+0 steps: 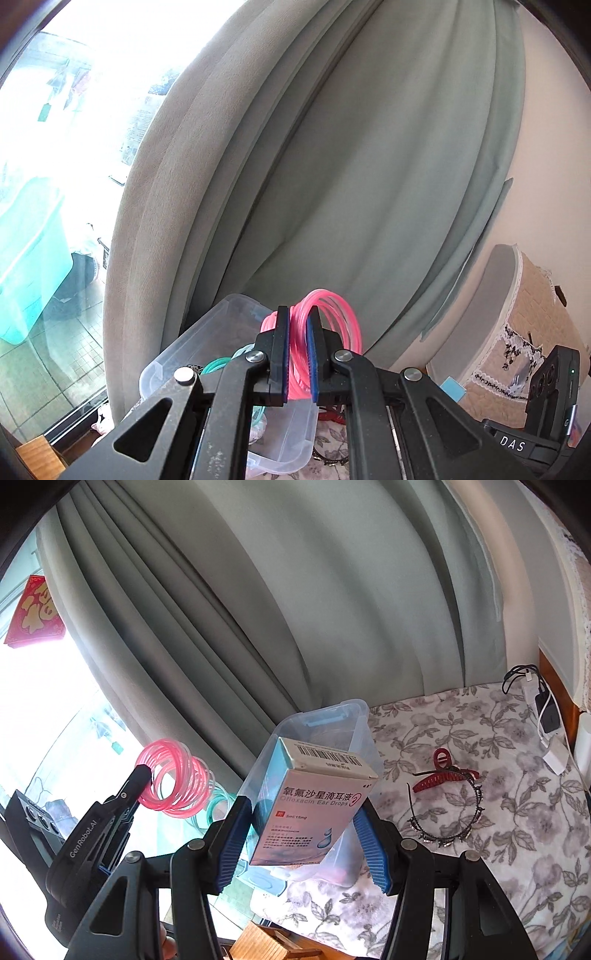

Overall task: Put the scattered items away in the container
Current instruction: 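Lift and carry the hair ties and ear-drops box over the clear box with both tools, then open both tools to drop the hair ties and ear-drops box into the box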

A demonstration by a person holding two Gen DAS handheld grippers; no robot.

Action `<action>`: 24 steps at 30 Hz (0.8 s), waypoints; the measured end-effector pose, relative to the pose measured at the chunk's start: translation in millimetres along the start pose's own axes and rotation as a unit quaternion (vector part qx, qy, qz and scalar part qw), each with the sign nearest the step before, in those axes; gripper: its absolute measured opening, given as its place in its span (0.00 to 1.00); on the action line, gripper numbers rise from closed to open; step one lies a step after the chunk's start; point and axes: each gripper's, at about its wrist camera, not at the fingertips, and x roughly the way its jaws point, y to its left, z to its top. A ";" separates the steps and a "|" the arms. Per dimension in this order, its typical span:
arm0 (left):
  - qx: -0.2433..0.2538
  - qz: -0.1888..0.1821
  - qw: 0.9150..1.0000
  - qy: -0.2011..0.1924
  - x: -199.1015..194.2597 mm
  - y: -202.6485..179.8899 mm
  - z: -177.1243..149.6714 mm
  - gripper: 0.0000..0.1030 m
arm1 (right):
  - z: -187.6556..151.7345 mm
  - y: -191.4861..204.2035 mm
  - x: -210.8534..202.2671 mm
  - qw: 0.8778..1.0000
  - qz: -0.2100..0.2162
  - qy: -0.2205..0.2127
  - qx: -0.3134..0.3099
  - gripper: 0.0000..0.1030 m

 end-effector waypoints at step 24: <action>0.030 -0.030 0.999 0.026 70.7 12.2 3.1 0.08 | 7.6 13.1 109.3 0.996 -0.004 0.079 -0.041 0.59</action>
